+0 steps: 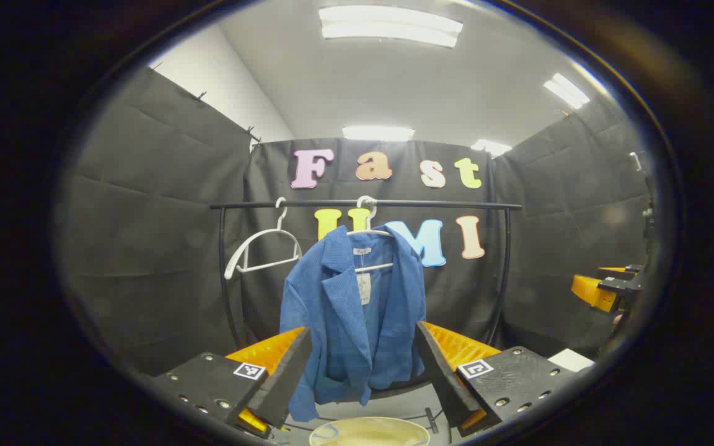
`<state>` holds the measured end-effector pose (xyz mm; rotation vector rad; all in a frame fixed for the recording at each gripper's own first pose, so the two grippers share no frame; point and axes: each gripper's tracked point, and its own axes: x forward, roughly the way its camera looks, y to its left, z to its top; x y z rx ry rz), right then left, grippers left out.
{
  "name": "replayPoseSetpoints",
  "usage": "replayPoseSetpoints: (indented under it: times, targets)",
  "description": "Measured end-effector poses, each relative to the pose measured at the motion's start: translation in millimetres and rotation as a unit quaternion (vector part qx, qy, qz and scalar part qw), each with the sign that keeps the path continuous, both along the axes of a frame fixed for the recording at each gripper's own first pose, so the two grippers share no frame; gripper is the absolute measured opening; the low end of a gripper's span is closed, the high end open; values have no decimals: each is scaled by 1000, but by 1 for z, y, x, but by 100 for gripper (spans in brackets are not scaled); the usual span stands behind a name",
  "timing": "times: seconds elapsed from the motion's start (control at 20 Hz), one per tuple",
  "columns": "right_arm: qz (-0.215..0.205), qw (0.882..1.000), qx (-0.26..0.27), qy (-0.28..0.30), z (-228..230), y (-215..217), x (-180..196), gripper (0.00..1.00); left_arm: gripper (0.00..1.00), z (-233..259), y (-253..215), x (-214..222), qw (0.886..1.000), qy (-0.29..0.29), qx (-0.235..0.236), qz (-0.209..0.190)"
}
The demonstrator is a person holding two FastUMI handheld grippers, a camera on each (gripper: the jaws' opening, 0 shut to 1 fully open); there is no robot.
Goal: Grasp the clothes on the hanger with both hands and then place them into the laundry hamper below.
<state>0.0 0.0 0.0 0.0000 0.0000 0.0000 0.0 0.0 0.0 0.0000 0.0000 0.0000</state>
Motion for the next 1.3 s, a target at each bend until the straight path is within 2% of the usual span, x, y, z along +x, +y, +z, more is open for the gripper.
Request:
replayPoseSetpoints:
  times: [0.2, 0.9, 1.3]
  targets:
    - [-1, 1000, -22, 11, -5, -1, -2, 95, 100, -8, 8, 1, 1000, 16, -24, 7]
    - [34, 999, -11, 22, -4, 14, 0, 95, 100, -32, 28, -13, 995, 46, -73, 45]
    - [65, 997, -15, 46, -3, 36, 26, 95, 100, -30, 32, 4, 993, 54, -88, 52]
